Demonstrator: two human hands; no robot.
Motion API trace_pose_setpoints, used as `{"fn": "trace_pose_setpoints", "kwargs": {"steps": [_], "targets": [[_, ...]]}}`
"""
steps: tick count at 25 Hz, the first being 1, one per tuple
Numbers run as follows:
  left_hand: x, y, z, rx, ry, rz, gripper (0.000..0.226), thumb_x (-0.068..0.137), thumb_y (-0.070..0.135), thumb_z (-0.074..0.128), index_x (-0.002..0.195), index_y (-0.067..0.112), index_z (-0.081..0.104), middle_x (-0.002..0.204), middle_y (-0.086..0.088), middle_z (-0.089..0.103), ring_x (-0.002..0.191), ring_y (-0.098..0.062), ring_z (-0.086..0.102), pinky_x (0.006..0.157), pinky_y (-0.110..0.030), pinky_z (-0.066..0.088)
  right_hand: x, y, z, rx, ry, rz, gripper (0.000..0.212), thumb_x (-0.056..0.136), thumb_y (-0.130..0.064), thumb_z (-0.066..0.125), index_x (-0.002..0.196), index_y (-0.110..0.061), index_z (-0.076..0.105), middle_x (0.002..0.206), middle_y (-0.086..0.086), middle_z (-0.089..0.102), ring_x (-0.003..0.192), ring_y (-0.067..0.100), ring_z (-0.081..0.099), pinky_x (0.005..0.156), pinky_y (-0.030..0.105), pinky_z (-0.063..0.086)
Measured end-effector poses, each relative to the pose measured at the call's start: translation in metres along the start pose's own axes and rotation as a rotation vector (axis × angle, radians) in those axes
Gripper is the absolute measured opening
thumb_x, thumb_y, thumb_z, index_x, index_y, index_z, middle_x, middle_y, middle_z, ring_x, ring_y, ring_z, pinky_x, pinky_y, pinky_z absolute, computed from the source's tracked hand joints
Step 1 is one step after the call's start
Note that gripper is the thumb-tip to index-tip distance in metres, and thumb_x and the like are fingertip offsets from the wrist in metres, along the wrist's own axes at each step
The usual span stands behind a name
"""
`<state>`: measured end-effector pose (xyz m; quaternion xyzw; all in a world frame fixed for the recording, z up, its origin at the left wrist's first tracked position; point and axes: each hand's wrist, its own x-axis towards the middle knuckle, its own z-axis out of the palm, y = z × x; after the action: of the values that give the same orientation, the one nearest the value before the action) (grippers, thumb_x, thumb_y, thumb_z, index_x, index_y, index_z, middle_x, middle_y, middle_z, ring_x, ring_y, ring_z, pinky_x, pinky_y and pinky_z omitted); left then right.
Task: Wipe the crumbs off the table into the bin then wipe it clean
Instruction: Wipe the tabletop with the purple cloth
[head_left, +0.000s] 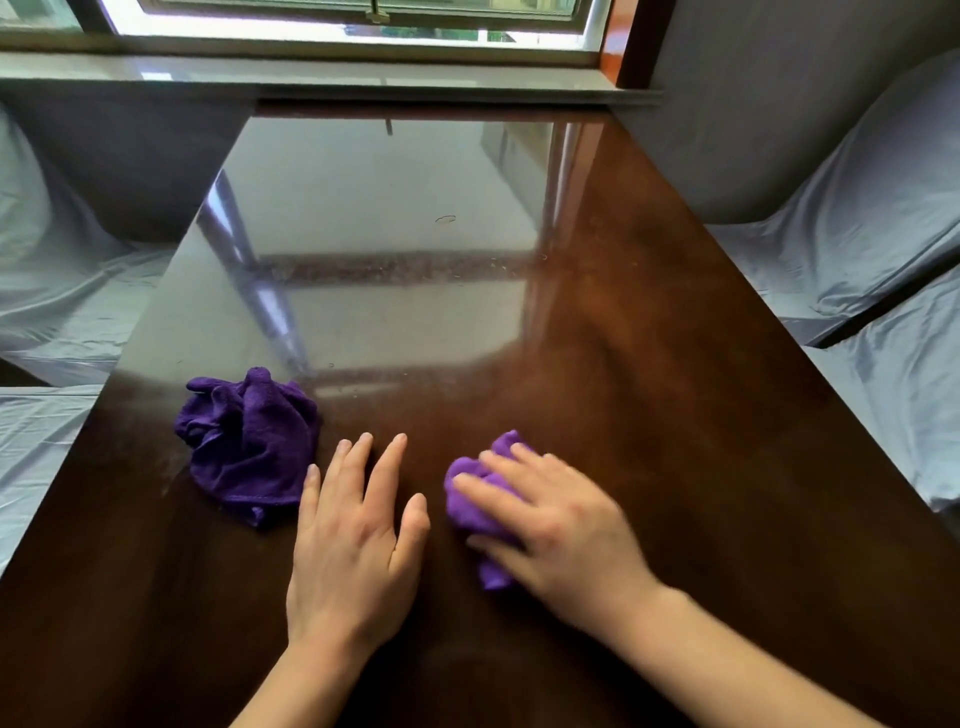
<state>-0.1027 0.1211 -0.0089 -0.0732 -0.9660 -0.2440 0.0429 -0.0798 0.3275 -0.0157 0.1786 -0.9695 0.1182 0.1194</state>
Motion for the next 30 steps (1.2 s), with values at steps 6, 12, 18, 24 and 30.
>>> {"fn": "trace_pose_setpoints", "kwargs": {"steps": [6, 12, 18, 24, 30], "targets": [[0.003, 0.004, 0.002, 0.028, 0.021, -0.003, 0.065, 0.087, 0.053, 0.022, 0.147, 0.030, 0.029, 0.157, -0.007, 0.031, 0.148, -0.020, 0.017, 0.122, -0.044, 0.006, 0.089, 0.072, -0.008, -0.096, 0.079, 0.548, 0.037, 0.095, -0.043, 0.052, 0.126, -0.025, 0.061, 0.135, 0.006, 0.060, 0.123, 0.030, 0.053, 0.104, 0.039, 0.039], [-0.008, 0.004, -0.013, -0.378, 0.193, 0.031, 0.062, 0.083, 0.036, 0.036, 0.141, 0.014, 0.044, 0.151, -0.011, 0.039, 0.142, -0.023, 0.032, 0.115, -0.051, 0.029, 0.072, -0.077, 0.033, 0.140, 0.013, 0.023, 0.037, 0.091, -0.033, 0.047, 0.123, -0.024, 0.063, 0.134, 0.004, 0.063, 0.122, 0.032, 0.059, 0.105, 0.045, 0.046], [-0.014, -0.028, -0.038, -0.419, 0.285, 0.006, 0.056, 0.089, 0.039, 0.039, 0.137, 0.013, 0.050, 0.146, -0.007, 0.046, 0.139, -0.019, 0.038, 0.113, -0.047, 0.032, 0.122, -0.032, 0.025, 0.022, -0.083, 0.236, 0.047, 0.093, -0.051, 0.050, 0.136, -0.031, 0.052, 0.146, 0.002, 0.052, 0.136, 0.026, 0.045, 0.113, 0.036, 0.032], [-0.026, -0.058, -0.039, -0.238, 0.187, -0.045, 0.059, 0.086, 0.045, 0.034, 0.138, 0.021, 0.048, 0.148, -0.002, 0.045, 0.143, -0.019, 0.031, 0.117, -0.057, 0.019, 0.162, -0.091, 0.050, 0.088, 0.006, 0.273, 0.035, 0.093, -0.044, 0.051, 0.126, -0.034, 0.057, 0.146, -0.003, 0.051, 0.134, 0.034, 0.045, 0.111, 0.042, 0.035], [-0.029, -0.059, -0.036, -0.145, 0.168, 0.033, 0.058, 0.086, 0.043, 0.037, 0.137, 0.019, 0.050, 0.148, -0.005, 0.046, 0.144, -0.024, 0.029, 0.117, -0.057, 0.019, 0.030, -0.009, 0.004, 0.030, 0.023, 0.131, 0.043, 0.088, -0.042, 0.061, 0.128, -0.027, 0.062, 0.136, 0.004, 0.062, 0.125, 0.027, 0.059, 0.105, 0.041, 0.047]]}}
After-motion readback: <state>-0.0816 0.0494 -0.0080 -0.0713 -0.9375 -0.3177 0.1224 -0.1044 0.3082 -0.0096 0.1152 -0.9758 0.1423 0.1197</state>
